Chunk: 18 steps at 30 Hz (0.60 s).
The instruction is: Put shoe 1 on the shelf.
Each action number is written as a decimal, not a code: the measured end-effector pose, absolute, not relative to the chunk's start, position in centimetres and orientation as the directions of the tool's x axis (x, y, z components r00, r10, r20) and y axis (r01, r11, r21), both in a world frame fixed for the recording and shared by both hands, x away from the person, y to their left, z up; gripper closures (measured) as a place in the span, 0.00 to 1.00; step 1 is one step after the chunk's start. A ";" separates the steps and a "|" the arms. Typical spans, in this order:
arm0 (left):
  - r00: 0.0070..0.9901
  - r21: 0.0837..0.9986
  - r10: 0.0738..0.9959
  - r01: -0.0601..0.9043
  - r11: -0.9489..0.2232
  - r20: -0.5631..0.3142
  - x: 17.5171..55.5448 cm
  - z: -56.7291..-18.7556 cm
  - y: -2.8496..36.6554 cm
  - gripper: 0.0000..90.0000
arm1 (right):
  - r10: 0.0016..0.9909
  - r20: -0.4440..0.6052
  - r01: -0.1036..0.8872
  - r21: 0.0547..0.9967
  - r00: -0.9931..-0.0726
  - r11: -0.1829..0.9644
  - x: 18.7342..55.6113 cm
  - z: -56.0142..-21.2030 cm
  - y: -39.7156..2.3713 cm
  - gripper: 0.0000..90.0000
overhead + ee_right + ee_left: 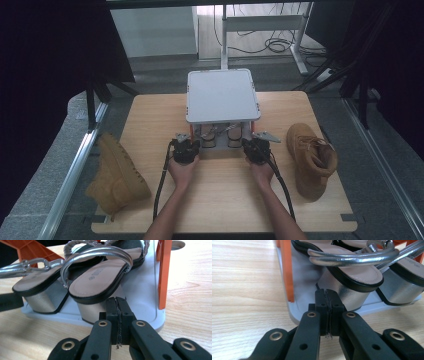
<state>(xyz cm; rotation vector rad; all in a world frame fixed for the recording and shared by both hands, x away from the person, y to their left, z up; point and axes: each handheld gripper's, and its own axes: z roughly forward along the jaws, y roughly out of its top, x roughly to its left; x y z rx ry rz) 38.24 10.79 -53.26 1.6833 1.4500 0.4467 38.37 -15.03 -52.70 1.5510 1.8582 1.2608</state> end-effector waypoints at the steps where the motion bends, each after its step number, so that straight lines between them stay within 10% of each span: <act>1: 0.265 0.774 0.930 0.633 0.031 -0.254 38.4 -53.3 10.6 0.98 | 0.926 0.234 0.556 0.831 -0.297 -0.032 38.5 -52.7 -14.9 0.99; 18: 0.272 0.771 0.928 0.636 0.024 -0.253 38.7 -53.3 9.4 0.99 | 0.921 0.226 0.557 0.831 -0.316 -0.013 39.4 -52.6 -13.2 1.00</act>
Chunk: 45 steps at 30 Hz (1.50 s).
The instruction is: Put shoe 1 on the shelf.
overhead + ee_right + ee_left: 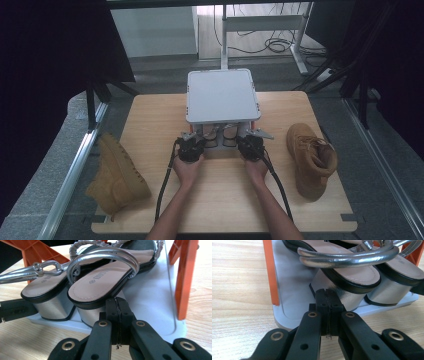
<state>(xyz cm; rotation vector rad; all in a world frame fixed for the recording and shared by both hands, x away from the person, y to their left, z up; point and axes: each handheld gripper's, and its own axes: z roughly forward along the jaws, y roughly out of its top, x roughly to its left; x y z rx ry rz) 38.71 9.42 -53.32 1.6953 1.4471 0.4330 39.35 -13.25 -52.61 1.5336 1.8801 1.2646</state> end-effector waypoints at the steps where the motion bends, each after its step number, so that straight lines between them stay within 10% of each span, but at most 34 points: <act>1: 0.272 0.770 0.927 0.637 0.027 -0.257 38.7 -53.3 9.4 0.99 | 0.923 0.224 0.556 0.831 -0.314 -0.013 39.4 -52.6 -13.1 1.00; 35: 0.306 0.781 0.915 0.625 0.016 -0.264 36.1 -52.9 11.3 0.97 | 0.903 0.231 0.538 0.843 -0.362 0.000 37.3 -51.4 -13.8 0.98; 45: 0.401 0.784 0.879 0.619 -0.053 -0.257 33.1 -52.4 11.7 0.74 | 0.883 0.215 0.527 0.849 -0.418 0.042 34.6 -51.0 -14.9 0.83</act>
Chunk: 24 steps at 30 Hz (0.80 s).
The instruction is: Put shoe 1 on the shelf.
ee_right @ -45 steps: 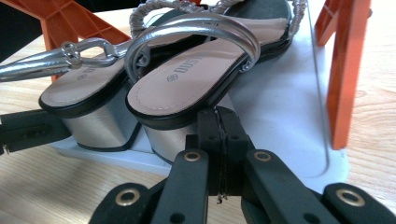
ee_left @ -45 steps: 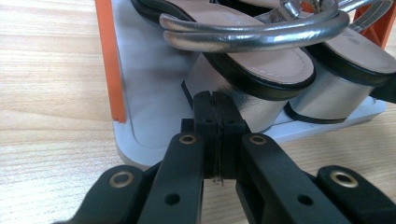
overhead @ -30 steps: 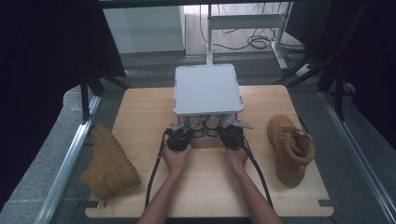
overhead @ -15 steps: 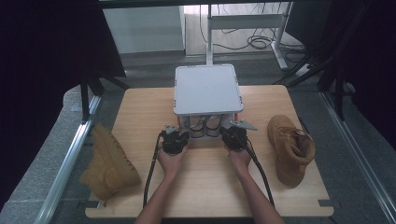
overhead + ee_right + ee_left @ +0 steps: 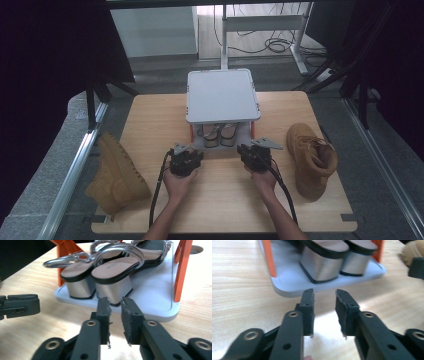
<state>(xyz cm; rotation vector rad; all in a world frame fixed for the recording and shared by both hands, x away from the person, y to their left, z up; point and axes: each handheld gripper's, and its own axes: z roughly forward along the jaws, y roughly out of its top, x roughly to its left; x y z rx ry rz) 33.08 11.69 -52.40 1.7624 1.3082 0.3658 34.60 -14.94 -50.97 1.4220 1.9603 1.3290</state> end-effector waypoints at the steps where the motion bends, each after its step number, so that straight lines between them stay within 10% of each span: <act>1: 0.407 0.785 0.878 0.617 -0.061 -0.251 32.7 -52.3 11.7 0.72 | 0.879 0.217 0.526 0.849 -0.424 0.045 34.3 -50.9 -15.0 0.80; 24: 0.495 0.798 0.842 0.586 -0.140 -0.216 28.5 -52.0 13.8 0.54 | 0.832 0.229 0.544 0.833 -0.506 0.101 30.4 -51.9 -16.7 0.59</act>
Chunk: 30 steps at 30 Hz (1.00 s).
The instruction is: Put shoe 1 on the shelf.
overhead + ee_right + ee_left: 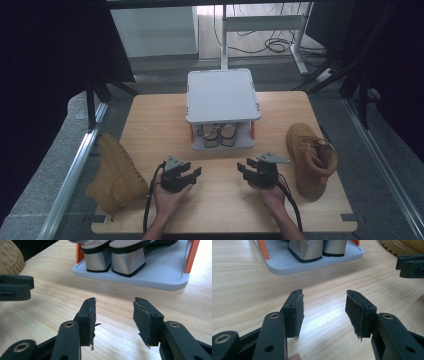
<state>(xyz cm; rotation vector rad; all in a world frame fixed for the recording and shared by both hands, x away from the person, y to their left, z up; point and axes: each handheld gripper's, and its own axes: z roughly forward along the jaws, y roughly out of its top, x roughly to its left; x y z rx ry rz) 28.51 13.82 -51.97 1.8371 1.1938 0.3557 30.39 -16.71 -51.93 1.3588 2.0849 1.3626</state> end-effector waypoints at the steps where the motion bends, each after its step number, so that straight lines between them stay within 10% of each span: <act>1: 0.499 0.799 0.841 0.583 -0.148 -0.208 28.3 -51.9 13.9 0.54 | 0.829 0.228 0.545 0.832 -0.511 0.107 30.2 -51.9 -16.7 0.59; 30: 0.528 0.795 0.822 0.583 -0.169 -0.212 24.8 -50.9 16.8 0.52 | 0.792 0.201 0.536 0.824 -0.577 0.182 27.1 -52.2 -17.0 0.55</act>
